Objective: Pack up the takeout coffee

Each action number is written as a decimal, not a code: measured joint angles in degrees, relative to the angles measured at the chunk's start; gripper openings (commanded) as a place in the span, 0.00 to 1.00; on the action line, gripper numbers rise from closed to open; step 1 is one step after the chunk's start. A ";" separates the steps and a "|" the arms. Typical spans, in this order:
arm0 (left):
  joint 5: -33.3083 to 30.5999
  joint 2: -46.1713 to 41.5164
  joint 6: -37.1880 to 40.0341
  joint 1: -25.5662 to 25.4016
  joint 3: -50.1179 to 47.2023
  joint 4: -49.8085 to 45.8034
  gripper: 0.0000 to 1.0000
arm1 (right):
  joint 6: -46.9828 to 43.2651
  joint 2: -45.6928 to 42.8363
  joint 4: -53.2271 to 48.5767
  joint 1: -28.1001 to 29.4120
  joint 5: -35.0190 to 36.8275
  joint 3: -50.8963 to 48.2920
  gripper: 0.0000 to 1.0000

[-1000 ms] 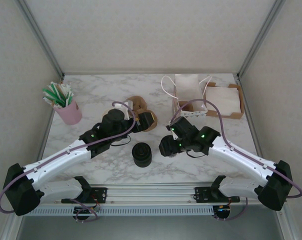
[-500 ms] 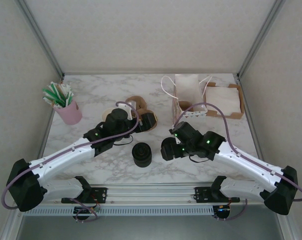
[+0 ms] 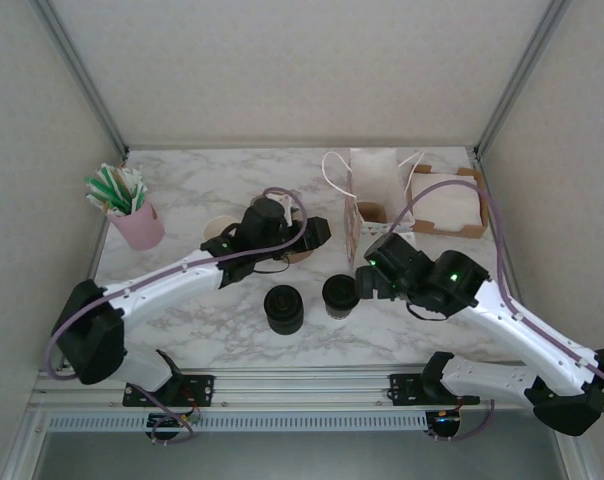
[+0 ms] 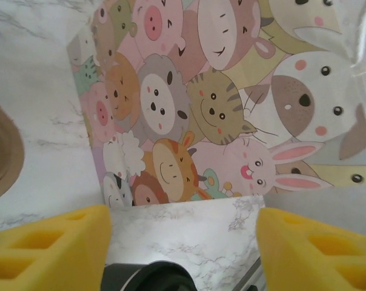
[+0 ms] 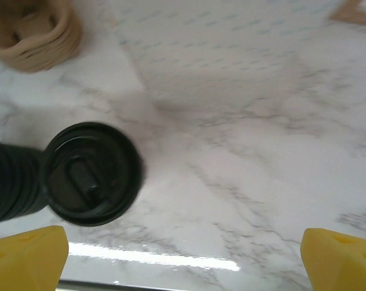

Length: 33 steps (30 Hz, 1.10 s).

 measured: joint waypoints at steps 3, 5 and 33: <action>1.20 3.91 -0.28 -0.74 2.47 0.57 0.55 | 4.22 -0.26 -4.63 -0.28 4.28 3.04 0.99; 1.70 6.19 -0.37 -1.70 4.04 0.98 0.52 | 5.46 -1.31 -5.88 -0.63 5.70 3.61 0.99; 6.21 22.43 -4.70 -8.90 14.53 9.42 0.47 | 4.90 -4.26 -6.69 -9.44 1.75 2.93 0.99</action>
